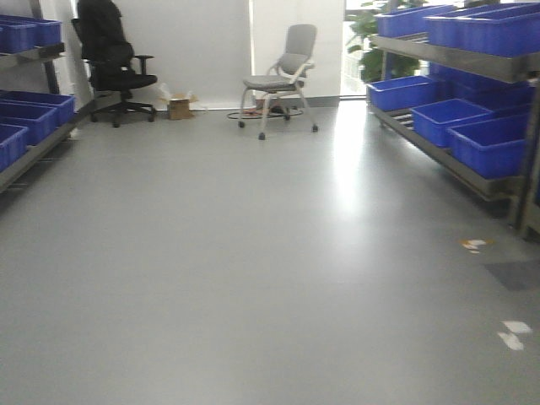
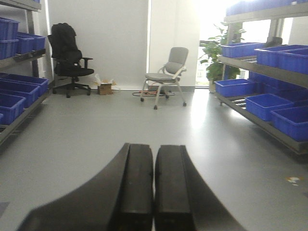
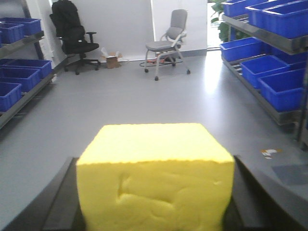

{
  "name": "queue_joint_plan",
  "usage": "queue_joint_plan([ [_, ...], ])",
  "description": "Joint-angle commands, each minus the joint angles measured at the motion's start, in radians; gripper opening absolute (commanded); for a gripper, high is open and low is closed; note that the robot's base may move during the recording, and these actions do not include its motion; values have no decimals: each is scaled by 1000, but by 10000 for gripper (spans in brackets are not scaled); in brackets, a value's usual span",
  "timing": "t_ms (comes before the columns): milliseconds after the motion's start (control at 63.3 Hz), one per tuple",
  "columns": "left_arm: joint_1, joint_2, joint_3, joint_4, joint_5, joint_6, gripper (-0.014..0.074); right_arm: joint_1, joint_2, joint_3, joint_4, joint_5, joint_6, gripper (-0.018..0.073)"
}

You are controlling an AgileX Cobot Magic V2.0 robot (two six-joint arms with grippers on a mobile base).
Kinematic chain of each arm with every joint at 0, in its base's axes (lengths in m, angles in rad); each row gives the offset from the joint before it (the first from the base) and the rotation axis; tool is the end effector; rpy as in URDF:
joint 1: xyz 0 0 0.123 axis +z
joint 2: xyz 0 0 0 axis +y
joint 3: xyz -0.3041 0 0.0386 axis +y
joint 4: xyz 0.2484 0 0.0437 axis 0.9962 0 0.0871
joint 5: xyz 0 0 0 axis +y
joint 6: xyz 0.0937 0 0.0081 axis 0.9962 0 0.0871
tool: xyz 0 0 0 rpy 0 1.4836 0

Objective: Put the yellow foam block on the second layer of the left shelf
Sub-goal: 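Drive the base down the aisle and turn toward the bin shelf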

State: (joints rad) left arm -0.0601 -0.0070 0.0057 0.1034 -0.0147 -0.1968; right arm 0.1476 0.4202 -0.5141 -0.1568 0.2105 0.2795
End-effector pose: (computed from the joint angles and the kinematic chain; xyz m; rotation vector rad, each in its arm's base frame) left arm 0.0375 -0.0024 0.2131 -0.0232 1.4687 -0.1260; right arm 0.0749 0.0080 0.3465 0.0082 1.6008 0.1867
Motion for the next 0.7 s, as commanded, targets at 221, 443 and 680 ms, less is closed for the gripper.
queue_joint_plan([
  [221, -4, -16, 25, -4, -90, -5, 136, -8, 6, -28, -14, -94, -6, 340],
  [443, -4, -16, 25, -4, -90, -5, 136, -8, 6, -28, -14, -94, -6, 340],
  [680, -4, -16, 25, -4, -90, -5, 136, -8, 6, -28, -14, -94, -6, 340],
])
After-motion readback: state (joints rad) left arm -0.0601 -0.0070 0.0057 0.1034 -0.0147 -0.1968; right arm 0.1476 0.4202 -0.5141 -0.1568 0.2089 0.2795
